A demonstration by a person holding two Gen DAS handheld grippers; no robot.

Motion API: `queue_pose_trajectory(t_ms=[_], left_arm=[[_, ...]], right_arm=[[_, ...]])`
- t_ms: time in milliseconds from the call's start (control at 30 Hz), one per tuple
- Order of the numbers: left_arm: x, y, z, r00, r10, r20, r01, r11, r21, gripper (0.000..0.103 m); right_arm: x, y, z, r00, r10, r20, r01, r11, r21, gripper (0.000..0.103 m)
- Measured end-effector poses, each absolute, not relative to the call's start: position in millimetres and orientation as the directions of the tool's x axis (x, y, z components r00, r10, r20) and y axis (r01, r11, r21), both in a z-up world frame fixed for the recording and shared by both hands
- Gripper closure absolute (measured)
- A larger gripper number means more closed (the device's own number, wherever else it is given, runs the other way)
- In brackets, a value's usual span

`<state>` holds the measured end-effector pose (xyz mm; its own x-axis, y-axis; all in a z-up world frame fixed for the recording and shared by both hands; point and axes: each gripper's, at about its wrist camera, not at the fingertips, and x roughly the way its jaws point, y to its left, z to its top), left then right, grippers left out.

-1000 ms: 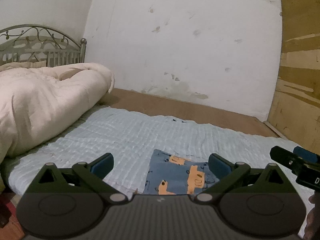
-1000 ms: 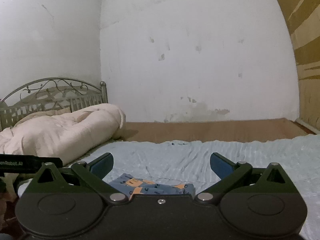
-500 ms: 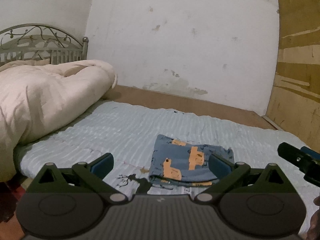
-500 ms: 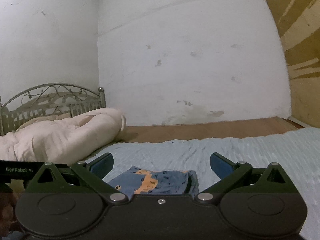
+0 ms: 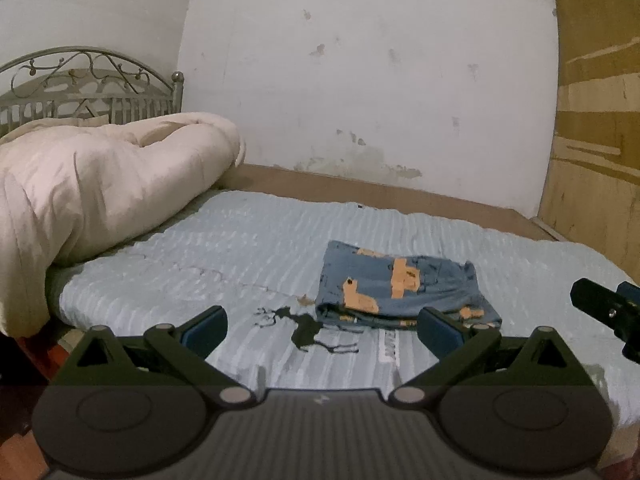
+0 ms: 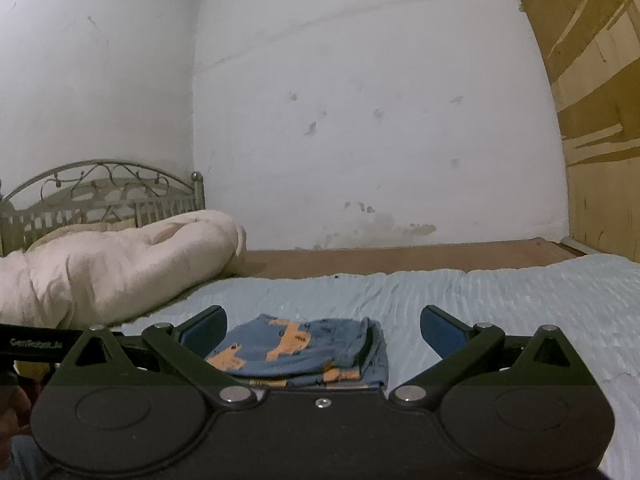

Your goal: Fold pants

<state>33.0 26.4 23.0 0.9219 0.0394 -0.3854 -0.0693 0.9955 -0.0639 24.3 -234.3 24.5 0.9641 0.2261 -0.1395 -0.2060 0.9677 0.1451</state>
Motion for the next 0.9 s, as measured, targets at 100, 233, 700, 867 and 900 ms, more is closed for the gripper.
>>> queue_pose_trajectory(t_ms=[100, 233, 700, 867, 900], left_arm=[[31, 24, 17, 0.92, 0.042, -0.391, -0.063, 0.997, -0.043, 0.001], [32, 24, 8, 0.913, 0.04, -0.406, -0.058, 0.998, -0.032, 0.001], [33, 20, -1, 0.907, 0.042, -0.419, -0.052, 0.999, -0.015, 0.001], [33, 20, -1, 0.907, 0.041, -0.418, -0.052, 0.999, -0.015, 0.001], [33, 20, -1, 0.907, 0.041, -0.419, -0.052, 0.999, -0.015, 0.001]], right_arm=[[19, -232, 17, 0.962, 0.225, -0.157, -0.204, 0.969, 0.137, 0.001], [17, -229, 7, 0.956, 0.221, -0.191, -0.198, 0.971, 0.131, 0.001], [20, -229, -8, 0.943, 0.225, -0.246, -0.195, 0.971, 0.138, 0.001], [20, -230, -8, 0.941, 0.231, -0.247, -0.201, 0.97, 0.139, 0.001], [20, -230, -8, 0.941, 0.23, -0.247, -0.2, 0.97, 0.139, 0.001]])
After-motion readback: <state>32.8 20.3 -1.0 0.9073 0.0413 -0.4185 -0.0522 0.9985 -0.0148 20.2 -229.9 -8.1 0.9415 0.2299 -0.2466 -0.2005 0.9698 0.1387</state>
